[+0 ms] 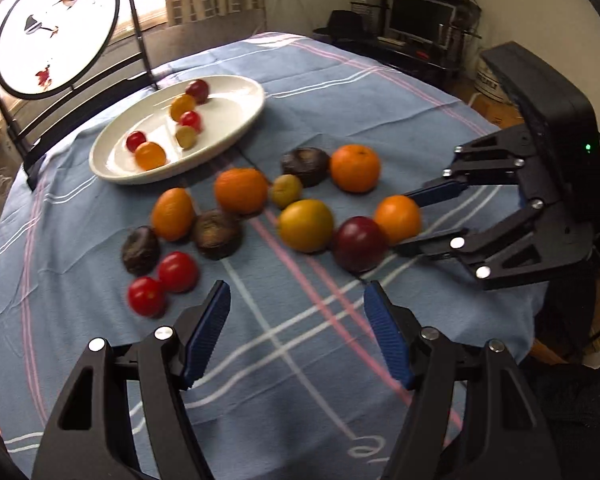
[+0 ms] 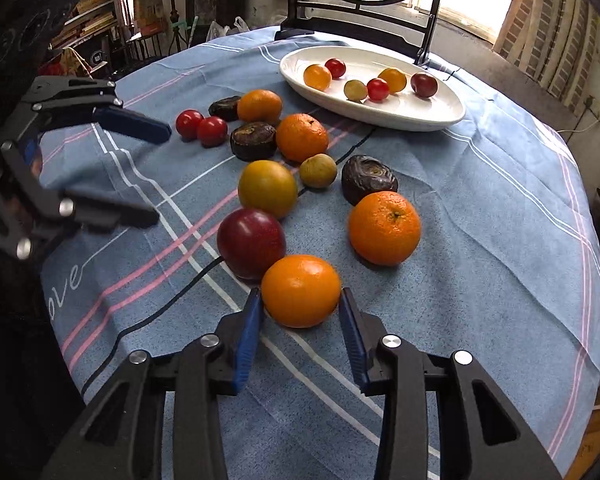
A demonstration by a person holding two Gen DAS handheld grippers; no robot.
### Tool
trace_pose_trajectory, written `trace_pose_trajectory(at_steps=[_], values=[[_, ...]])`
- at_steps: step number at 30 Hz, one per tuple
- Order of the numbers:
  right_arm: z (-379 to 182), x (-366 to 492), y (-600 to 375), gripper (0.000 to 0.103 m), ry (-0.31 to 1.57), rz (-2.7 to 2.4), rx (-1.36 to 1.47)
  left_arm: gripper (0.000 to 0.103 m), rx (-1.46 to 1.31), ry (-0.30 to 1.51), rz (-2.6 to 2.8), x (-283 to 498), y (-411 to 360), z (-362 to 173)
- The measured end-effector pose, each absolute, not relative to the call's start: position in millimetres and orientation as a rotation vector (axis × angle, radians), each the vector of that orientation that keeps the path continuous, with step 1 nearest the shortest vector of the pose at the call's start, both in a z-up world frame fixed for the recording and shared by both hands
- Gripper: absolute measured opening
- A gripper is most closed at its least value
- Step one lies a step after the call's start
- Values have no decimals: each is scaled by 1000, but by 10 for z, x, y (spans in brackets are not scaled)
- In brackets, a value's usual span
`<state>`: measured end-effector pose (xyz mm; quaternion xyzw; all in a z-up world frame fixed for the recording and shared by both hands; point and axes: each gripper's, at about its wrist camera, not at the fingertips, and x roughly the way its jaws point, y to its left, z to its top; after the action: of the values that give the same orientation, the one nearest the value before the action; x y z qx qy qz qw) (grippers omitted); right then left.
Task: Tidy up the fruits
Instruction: 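Grasp a dark red plum with the left tool while the right tool grasps an orange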
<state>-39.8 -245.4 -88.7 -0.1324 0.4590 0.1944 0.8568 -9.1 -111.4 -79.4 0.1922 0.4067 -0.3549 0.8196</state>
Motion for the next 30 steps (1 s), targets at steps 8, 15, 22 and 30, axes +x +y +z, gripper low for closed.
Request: trace_pose_trajectory(at_steps=[8, 15, 22, 30], values=[[-694, -556, -2788, 38, 906, 338, -231, 67, 319, 953, -765, -63, -1544, -937], [-720, -570, -2878, 39, 901, 339, -206, 37, 287, 984, -666, 34, -1661, -1015], [-589, -547, -2800, 39, 864, 365, -195, 37, 290, 937, -692, -36, -1427, -814], [-104, -104, -2357, 39, 771, 410, -282, 37, 261, 756, -529, 559, -1058, -127]])
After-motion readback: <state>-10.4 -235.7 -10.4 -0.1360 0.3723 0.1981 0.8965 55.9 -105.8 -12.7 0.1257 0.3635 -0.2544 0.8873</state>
